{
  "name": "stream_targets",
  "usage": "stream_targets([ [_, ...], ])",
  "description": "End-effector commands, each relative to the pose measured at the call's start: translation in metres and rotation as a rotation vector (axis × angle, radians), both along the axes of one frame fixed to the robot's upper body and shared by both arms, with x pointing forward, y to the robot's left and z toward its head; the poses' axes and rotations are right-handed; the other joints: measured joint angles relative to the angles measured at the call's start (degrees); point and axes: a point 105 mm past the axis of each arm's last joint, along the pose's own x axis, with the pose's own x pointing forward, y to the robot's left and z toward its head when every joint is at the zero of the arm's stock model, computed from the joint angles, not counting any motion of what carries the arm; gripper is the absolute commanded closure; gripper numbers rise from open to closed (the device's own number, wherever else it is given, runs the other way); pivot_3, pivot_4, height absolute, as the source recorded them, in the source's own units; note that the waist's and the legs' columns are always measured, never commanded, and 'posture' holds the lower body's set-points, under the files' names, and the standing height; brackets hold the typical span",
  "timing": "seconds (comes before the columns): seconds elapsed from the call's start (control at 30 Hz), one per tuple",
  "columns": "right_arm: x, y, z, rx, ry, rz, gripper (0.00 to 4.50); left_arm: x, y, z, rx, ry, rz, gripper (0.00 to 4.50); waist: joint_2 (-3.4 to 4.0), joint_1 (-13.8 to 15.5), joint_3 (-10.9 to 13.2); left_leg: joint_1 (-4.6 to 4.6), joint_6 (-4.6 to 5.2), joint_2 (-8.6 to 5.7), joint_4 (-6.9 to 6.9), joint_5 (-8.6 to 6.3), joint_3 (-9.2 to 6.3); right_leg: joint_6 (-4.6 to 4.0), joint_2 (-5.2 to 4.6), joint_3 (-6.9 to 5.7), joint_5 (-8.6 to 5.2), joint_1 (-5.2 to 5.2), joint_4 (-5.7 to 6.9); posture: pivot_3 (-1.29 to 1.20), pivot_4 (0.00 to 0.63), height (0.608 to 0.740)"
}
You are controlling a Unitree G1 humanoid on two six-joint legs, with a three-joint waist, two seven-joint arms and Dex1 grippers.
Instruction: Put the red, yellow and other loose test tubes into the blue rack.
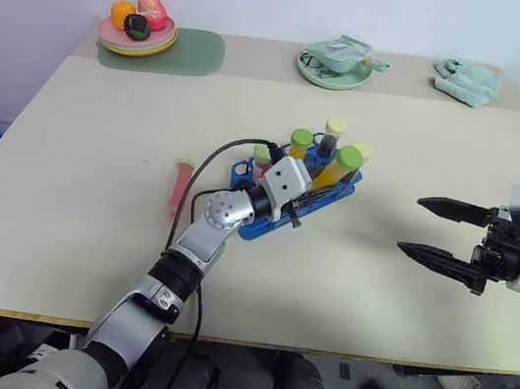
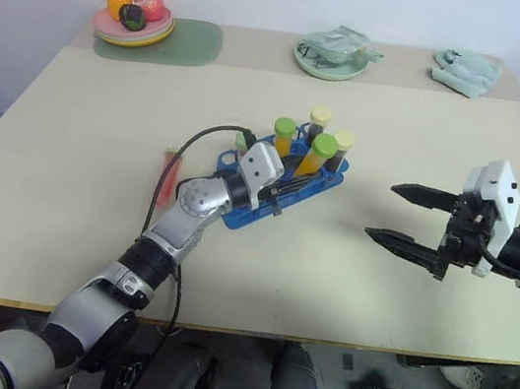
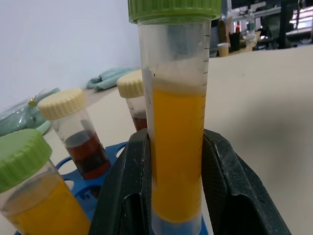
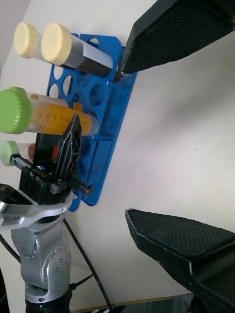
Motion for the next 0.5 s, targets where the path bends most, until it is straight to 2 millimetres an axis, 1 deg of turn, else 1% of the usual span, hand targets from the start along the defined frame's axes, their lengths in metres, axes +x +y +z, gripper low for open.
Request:
stream_targets([
  [0.03,-0.004,0.001,0.014,-0.020,-0.050,0.009,0.00,0.001,-0.003,0.012,-0.013,-0.048,-0.004,3.69,0.00,0.01,0.00,0.00,0.00,0.00,0.00,0.00,0.00,0.00,0.00,0.00,0.00,0.00,0.00,0.00,0.150,0.740],
  [0.17,-0.003,0.002,0.014,-0.020,-0.051,0.010,0.00,0.003,-0.004,0.015,-0.009,-0.072,0.008,3.69,0.00,0.01,0.00,0.00,0.00,0.00,0.00,0.00,0.00,0.00,0.00,0.00,0.00,0.00,-0.01,0.00,0.150,0.740],
  [0.27,-0.002,0.002,0.015,-0.021,-0.056,0.009,0.00,0.004,-0.004,0.009,-0.007,-0.049,0.013,3.69,0.00,0.01,0.00,0.00,0.00,0.00,0.00,0.00,0.00,0.00,0.00,0.00,0.00,0.00,-0.01,0.00,0.150,0.740],
  [0.4,-0.002,0.003,0.015,-0.021,-0.059,0.007,0.00,0.002,-0.004,-0.005,-0.014,0.000,0.015,3.69,0.00,0.03,0.00,0.00,0.00,0.00,0.00,0.00,0.00,0.00,0.00,0.00,0.00,0.00,-0.01,0.00,0.150,0.740],
  [0.5,-0.002,0.003,0.016,-0.023,-0.062,0.008,0.00,-0.002,-0.007,-0.004,-0.058,0.035,-0.015,3.69,0.00,0.04,0.00,0.02,0.00,0.00,0.00,0.00,0.00,0.00,0.00,0.00,0.00,0.01,-0.01,0.00,0.150,0.740],
])
